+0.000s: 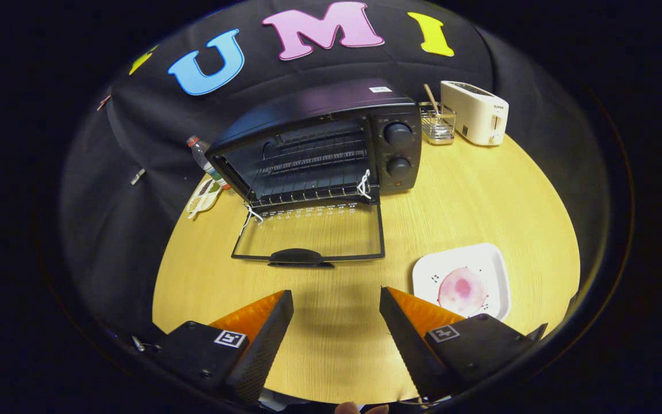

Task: Open the toaster oven, put the food inside, and close the toaster oven door.

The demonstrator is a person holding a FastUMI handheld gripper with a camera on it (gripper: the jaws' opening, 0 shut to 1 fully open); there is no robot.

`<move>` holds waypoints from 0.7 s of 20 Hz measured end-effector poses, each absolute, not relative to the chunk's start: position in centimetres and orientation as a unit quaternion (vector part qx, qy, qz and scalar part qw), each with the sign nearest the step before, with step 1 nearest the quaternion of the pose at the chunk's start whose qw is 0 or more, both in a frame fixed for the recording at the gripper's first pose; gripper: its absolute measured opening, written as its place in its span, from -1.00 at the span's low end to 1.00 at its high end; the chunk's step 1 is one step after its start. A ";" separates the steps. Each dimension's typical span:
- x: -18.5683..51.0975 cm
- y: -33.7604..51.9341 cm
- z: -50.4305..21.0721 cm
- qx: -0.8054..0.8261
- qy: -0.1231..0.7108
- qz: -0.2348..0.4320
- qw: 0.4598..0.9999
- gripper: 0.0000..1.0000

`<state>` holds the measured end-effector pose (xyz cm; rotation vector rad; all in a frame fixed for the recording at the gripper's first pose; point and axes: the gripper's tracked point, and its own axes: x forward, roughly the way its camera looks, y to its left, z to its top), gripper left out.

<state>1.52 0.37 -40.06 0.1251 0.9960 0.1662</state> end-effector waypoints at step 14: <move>3.9 -20.3 -43.3 0.006 0.613 0.035 0.789 0.98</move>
